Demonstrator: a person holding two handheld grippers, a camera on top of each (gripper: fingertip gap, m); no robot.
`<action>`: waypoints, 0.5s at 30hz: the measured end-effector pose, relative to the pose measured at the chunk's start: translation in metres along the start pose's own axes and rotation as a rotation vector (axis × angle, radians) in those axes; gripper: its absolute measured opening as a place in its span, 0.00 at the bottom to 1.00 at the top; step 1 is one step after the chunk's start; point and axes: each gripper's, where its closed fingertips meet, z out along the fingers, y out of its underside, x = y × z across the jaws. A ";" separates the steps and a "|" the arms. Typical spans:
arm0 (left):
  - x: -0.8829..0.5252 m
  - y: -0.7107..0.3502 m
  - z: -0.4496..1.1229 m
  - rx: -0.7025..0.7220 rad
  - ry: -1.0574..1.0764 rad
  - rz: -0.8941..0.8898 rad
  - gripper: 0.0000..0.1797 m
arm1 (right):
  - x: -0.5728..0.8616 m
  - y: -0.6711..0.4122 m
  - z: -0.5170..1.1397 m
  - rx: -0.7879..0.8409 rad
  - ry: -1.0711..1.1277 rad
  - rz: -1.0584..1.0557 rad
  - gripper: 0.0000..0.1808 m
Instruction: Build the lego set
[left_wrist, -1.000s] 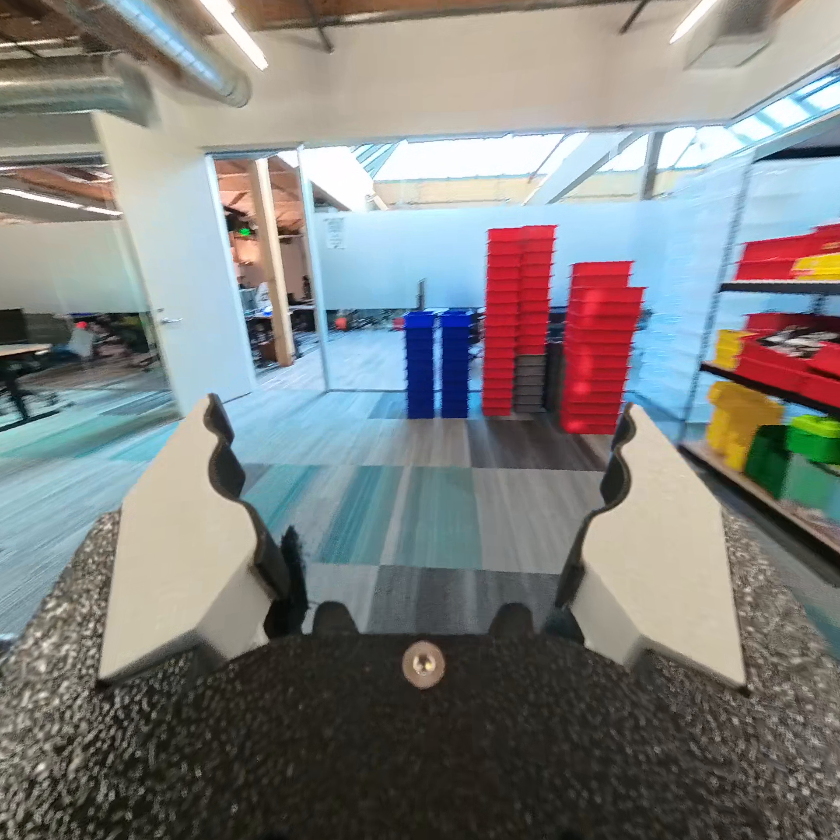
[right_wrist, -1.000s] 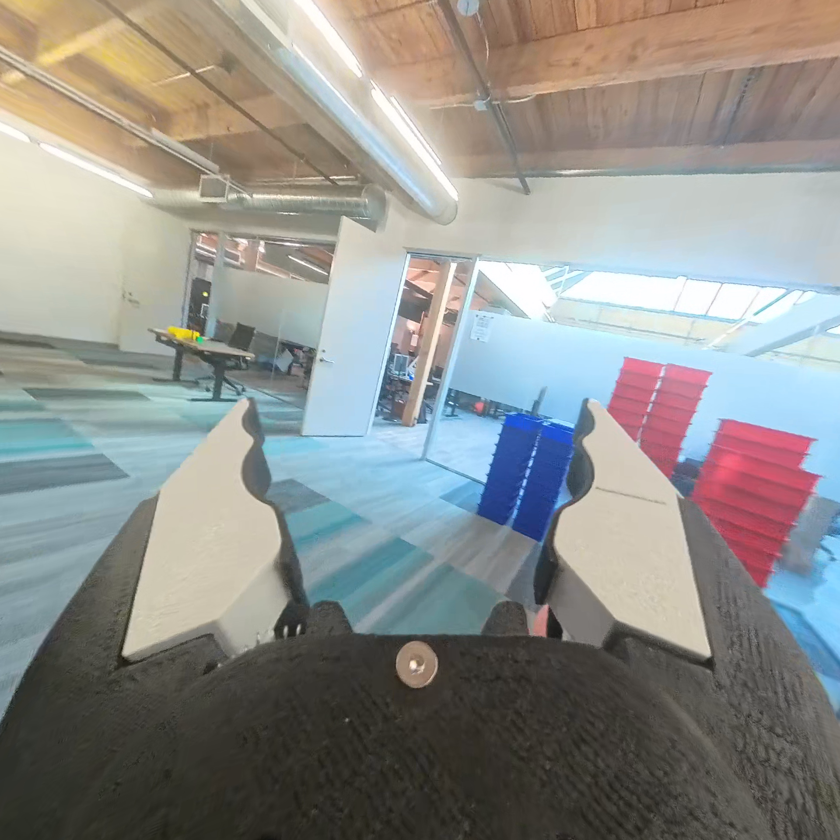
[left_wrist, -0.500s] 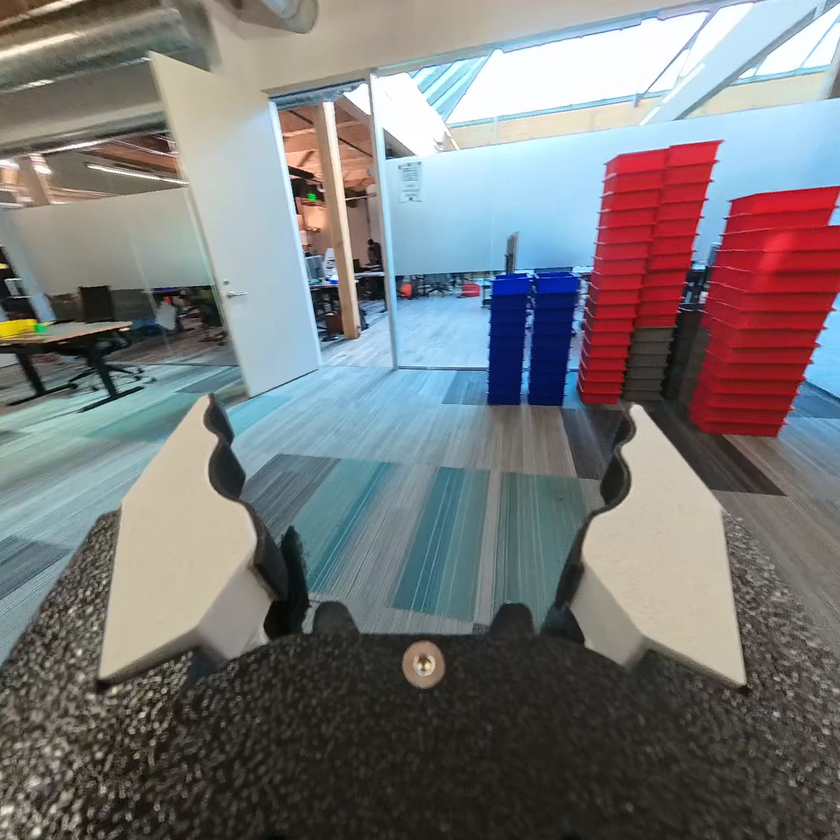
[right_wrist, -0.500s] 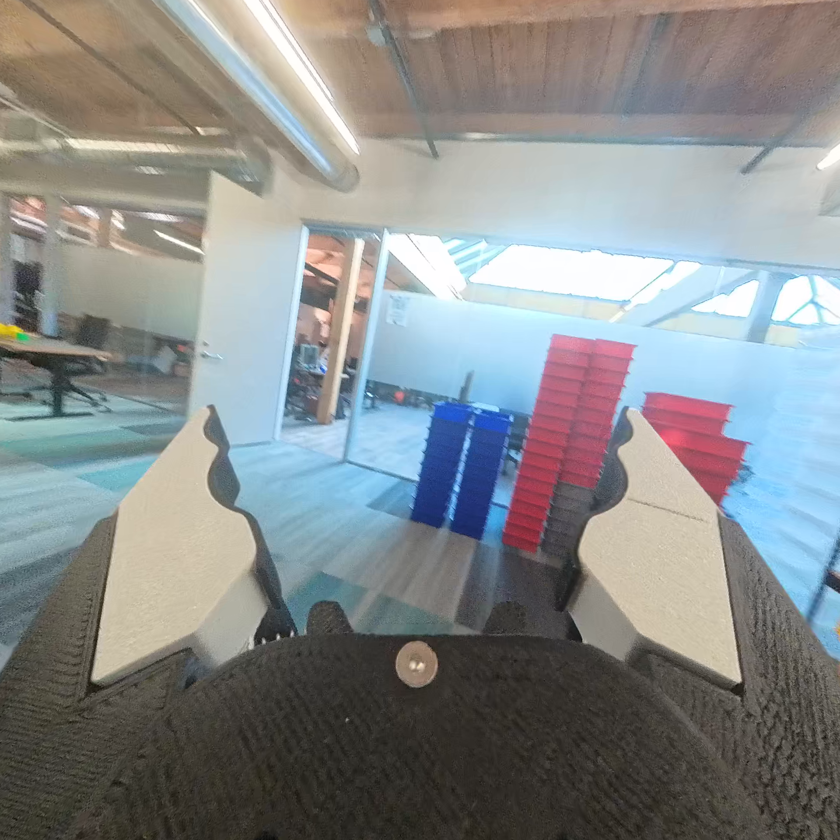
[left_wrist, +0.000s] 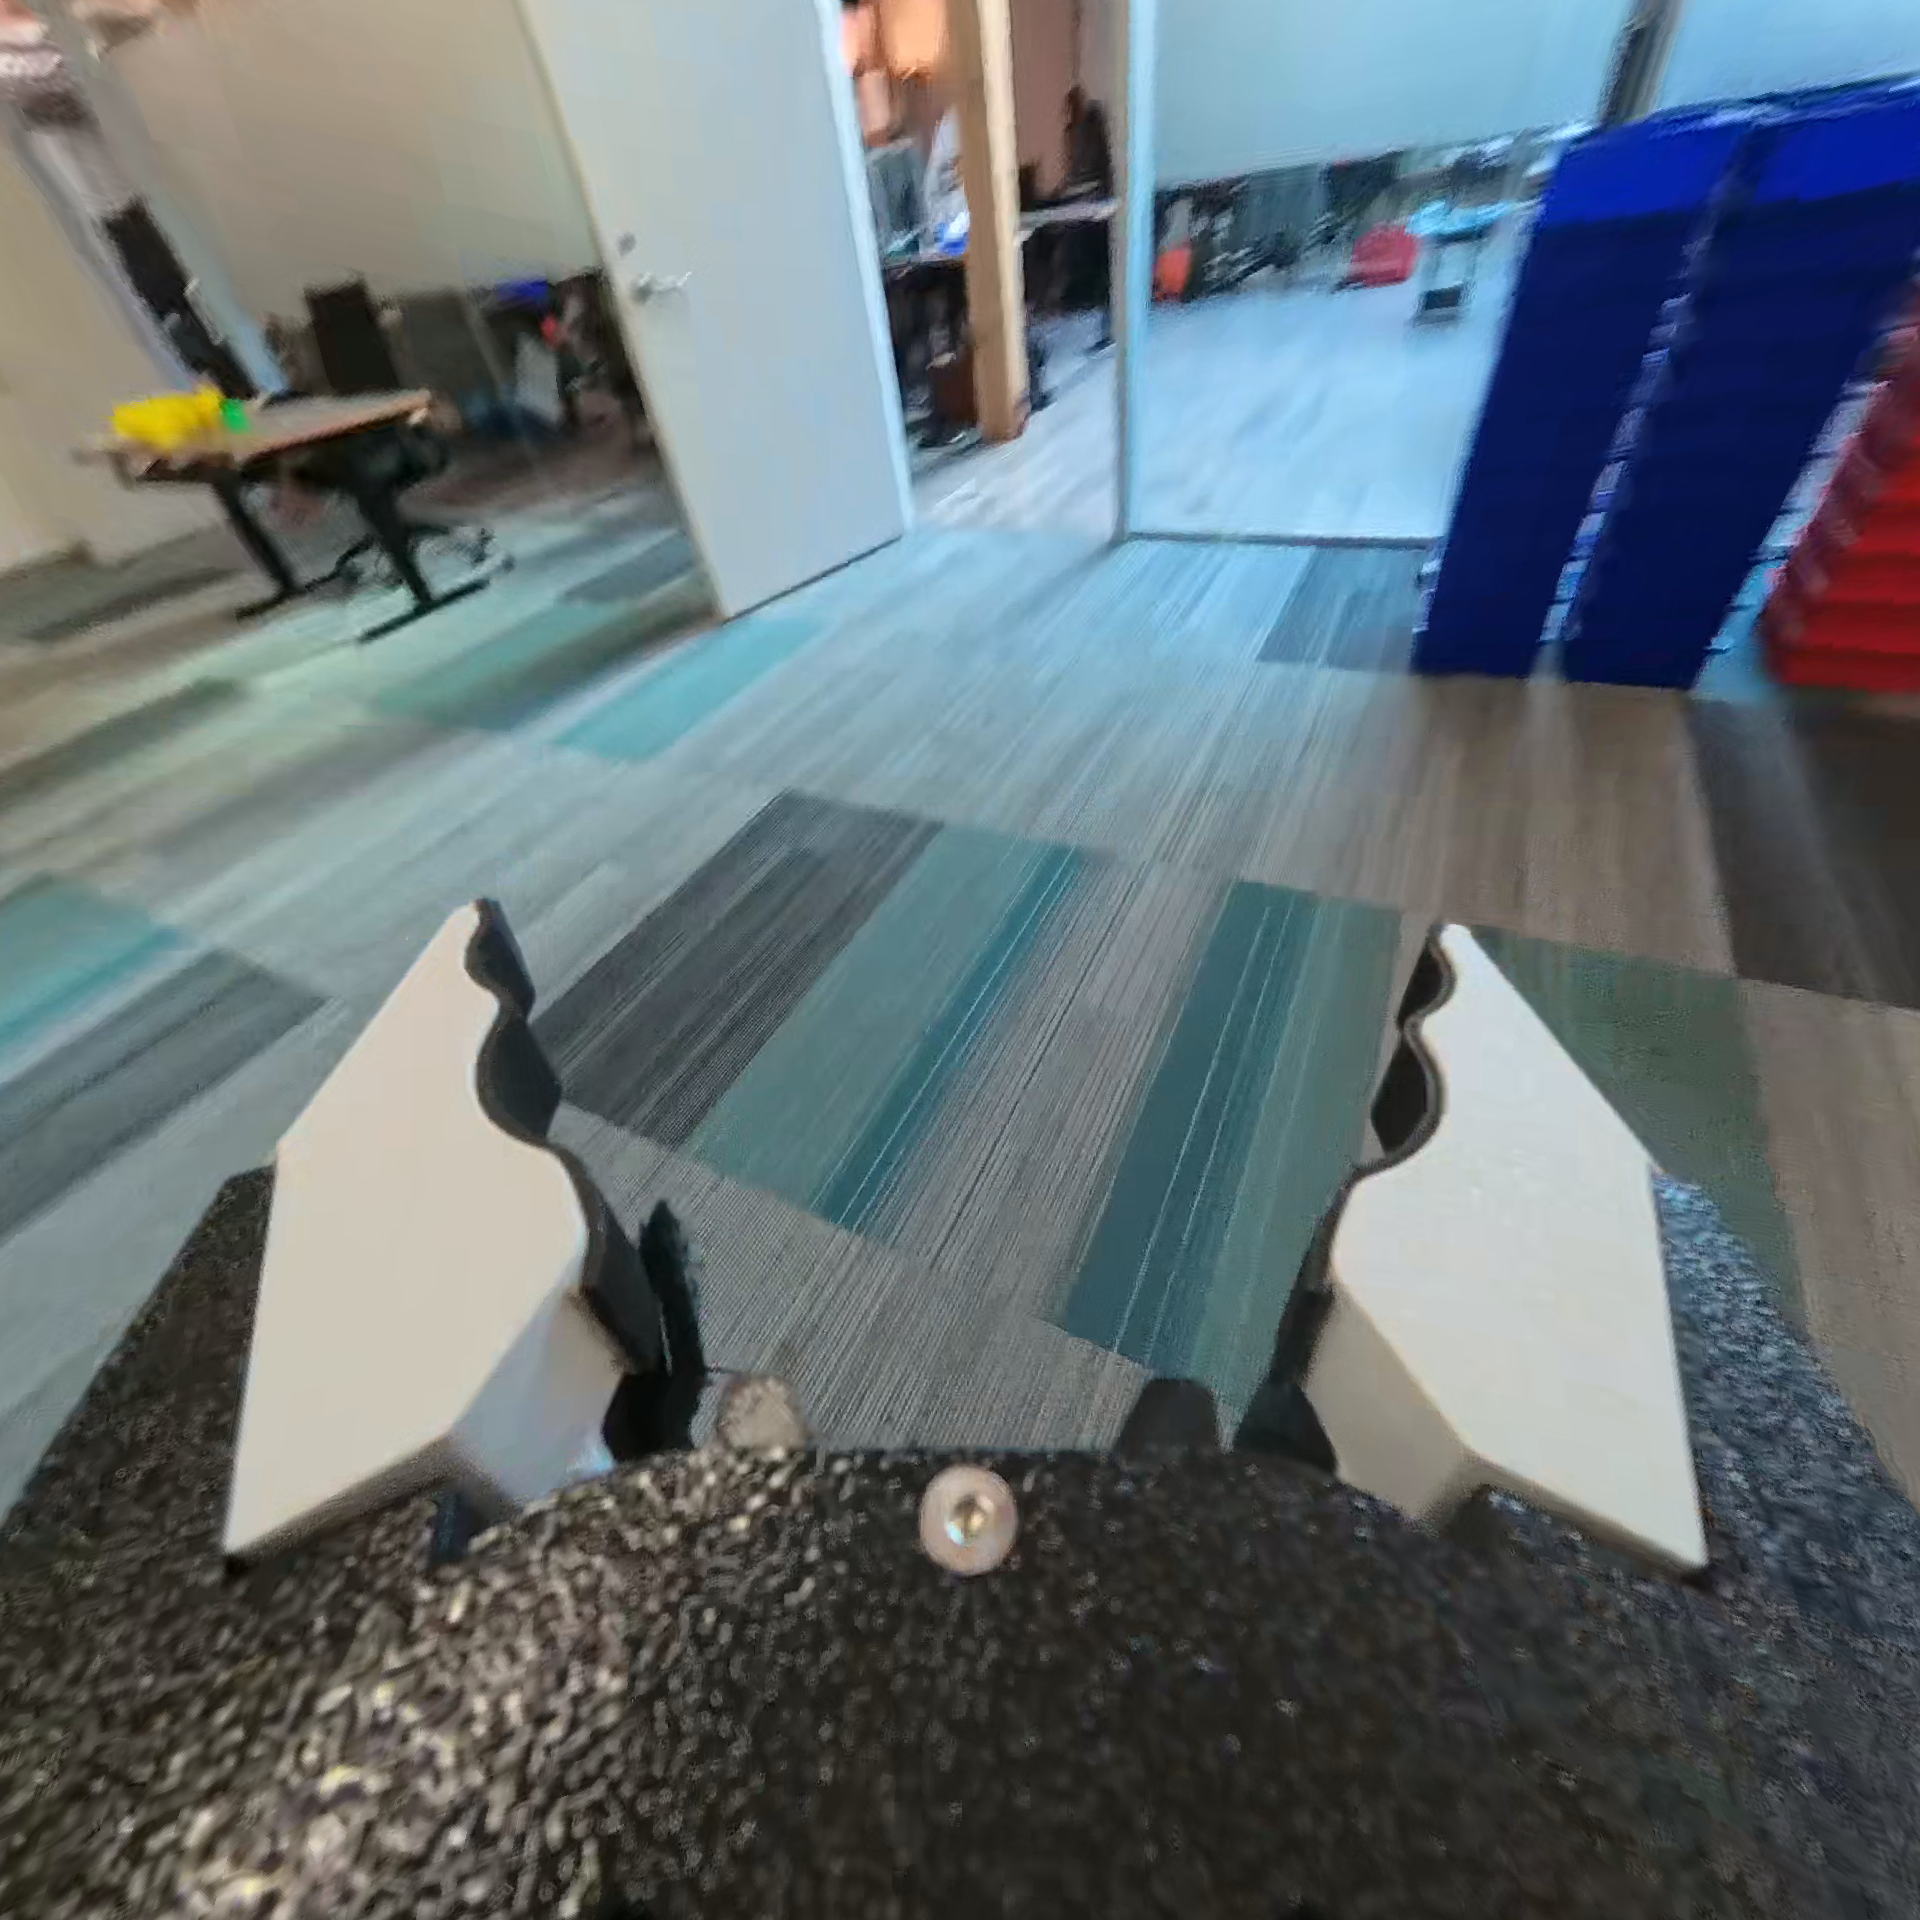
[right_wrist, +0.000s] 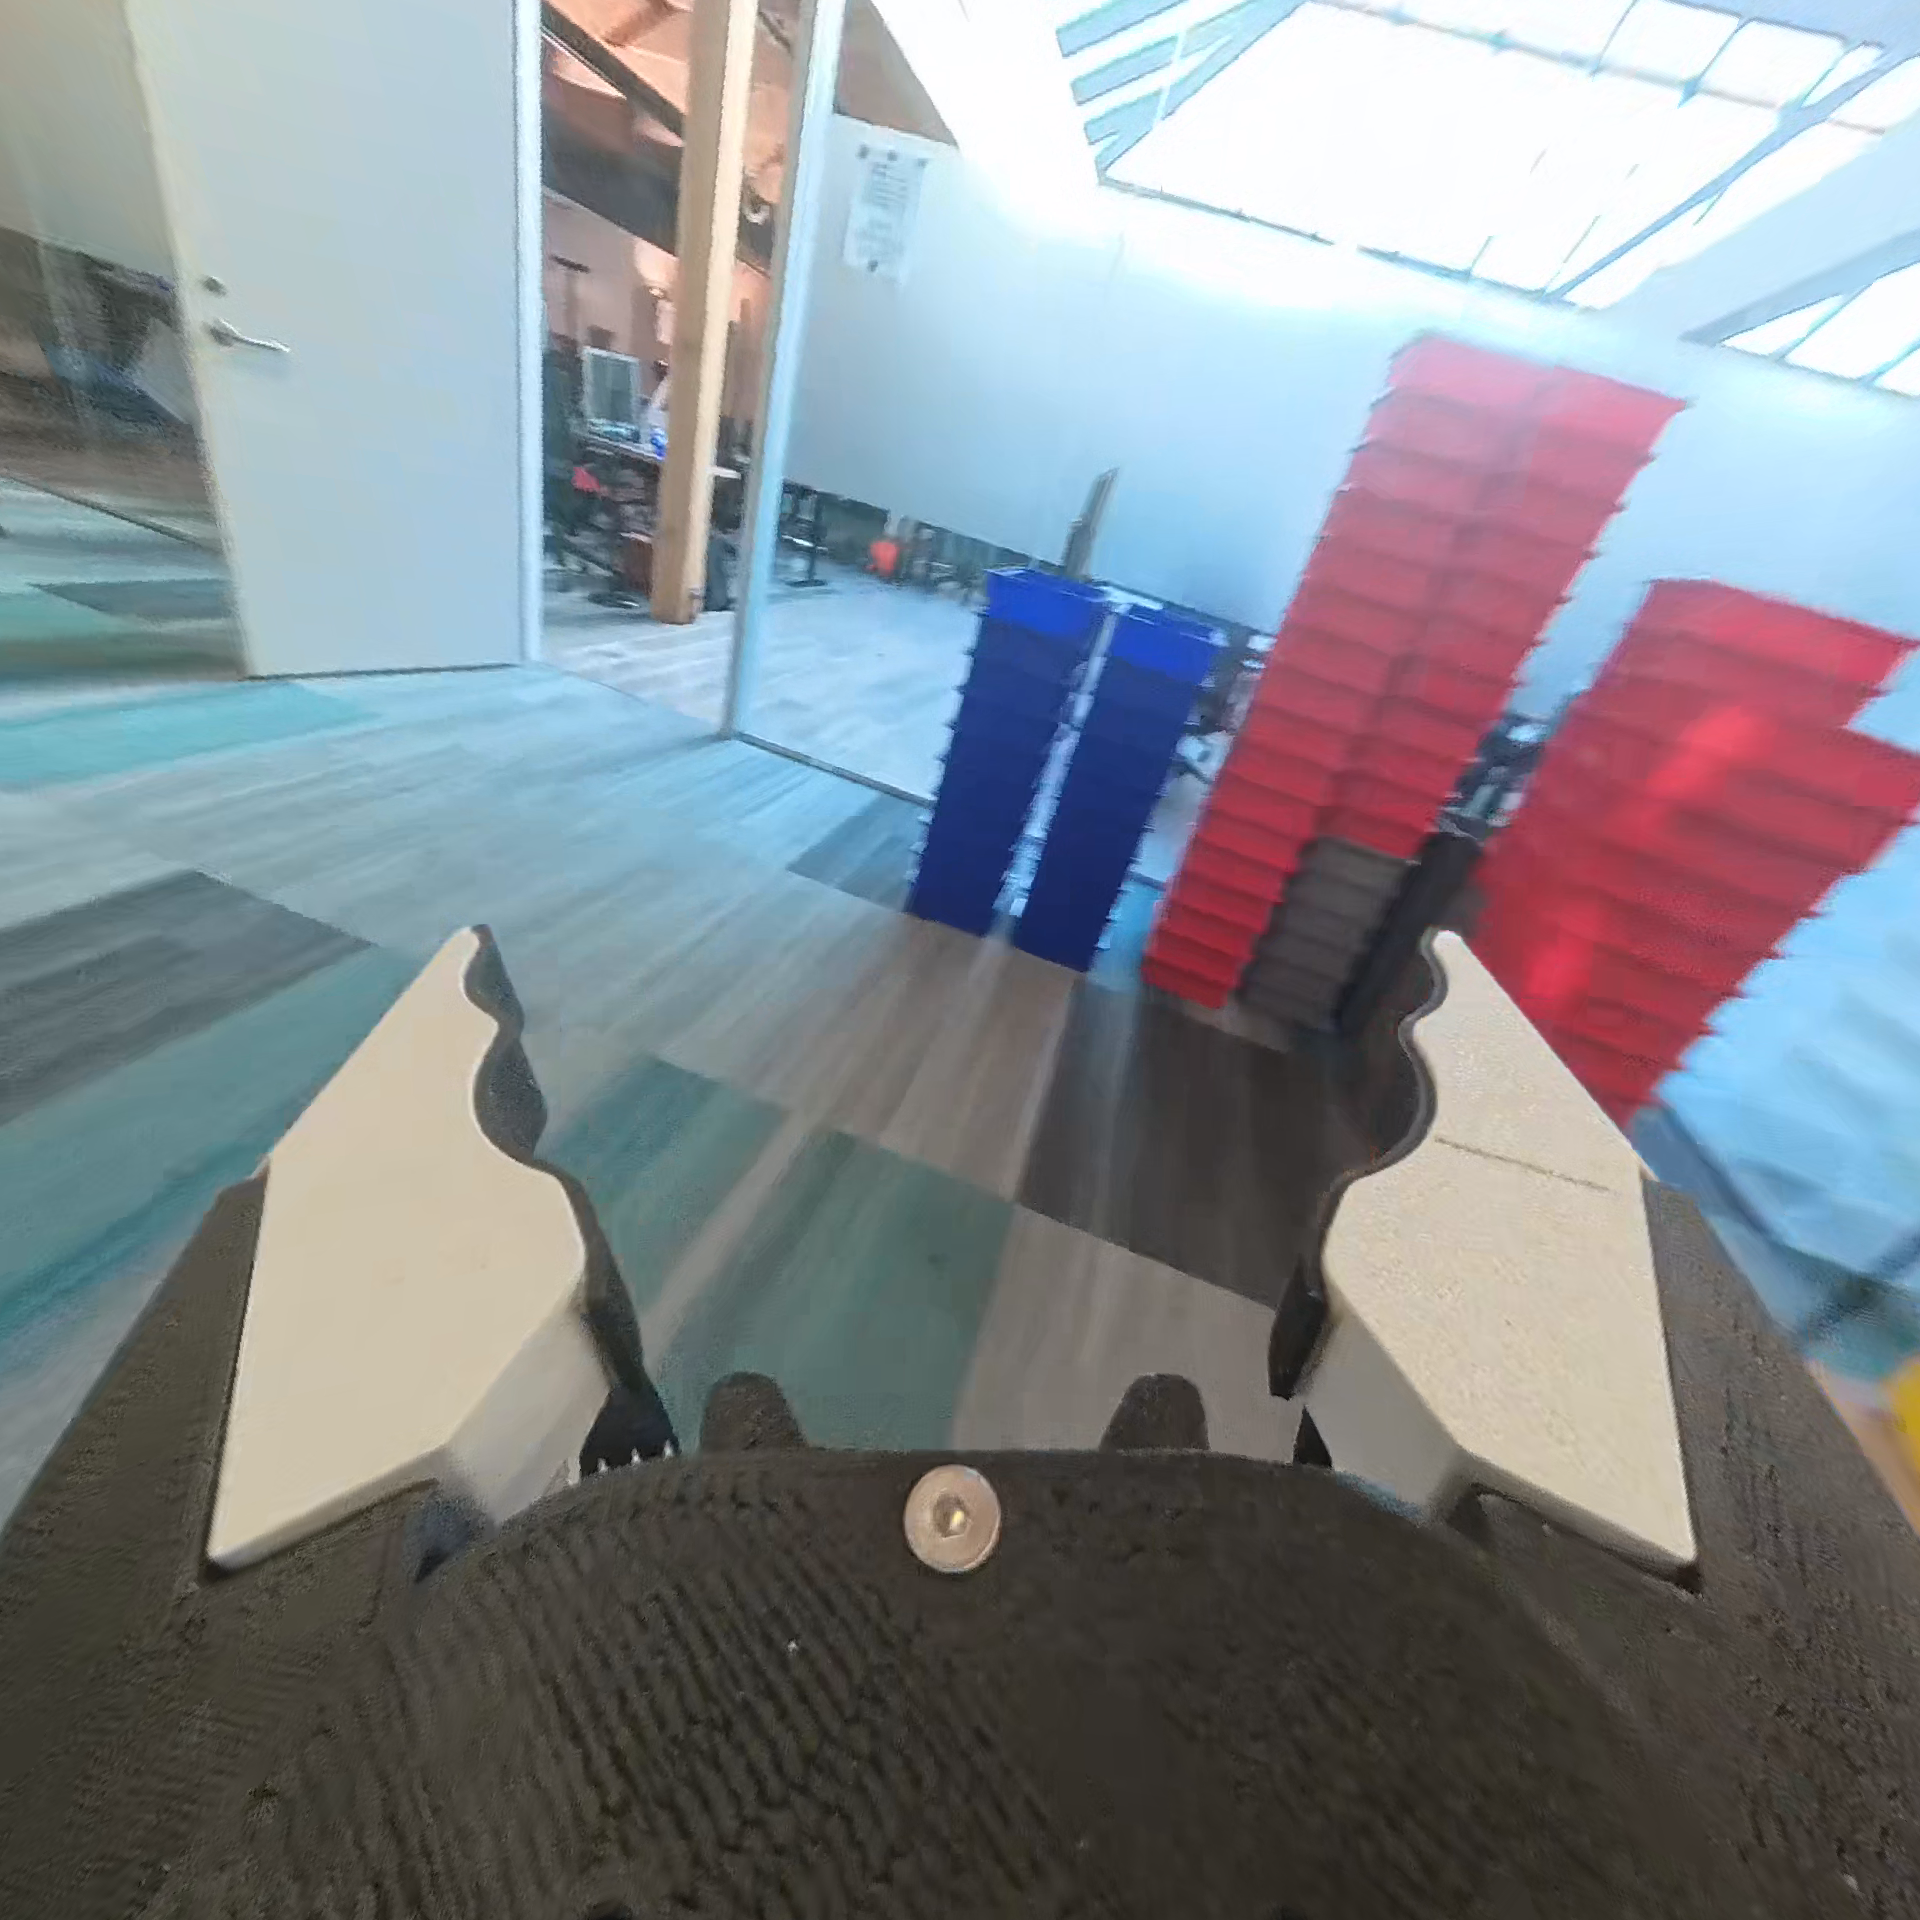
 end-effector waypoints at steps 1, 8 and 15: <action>-0.015 0.008 0.023 -0.020 -0.047 -0.018 0.88 | -0.017 -0.002 0.041 0.008 -0.028 0.029 0.88; -0.109 0.053 0.136 -0.159 -0.294 -0.143 0.88 | -0.172 -0.052 0.301 0.116 -0.242 0.218 0.88; -0.187 0.047 0.315 -0.218 -0.373 -0.199 0.88 | -0.289 -0.065 0.480 0.124 -0.290 0.237 0.87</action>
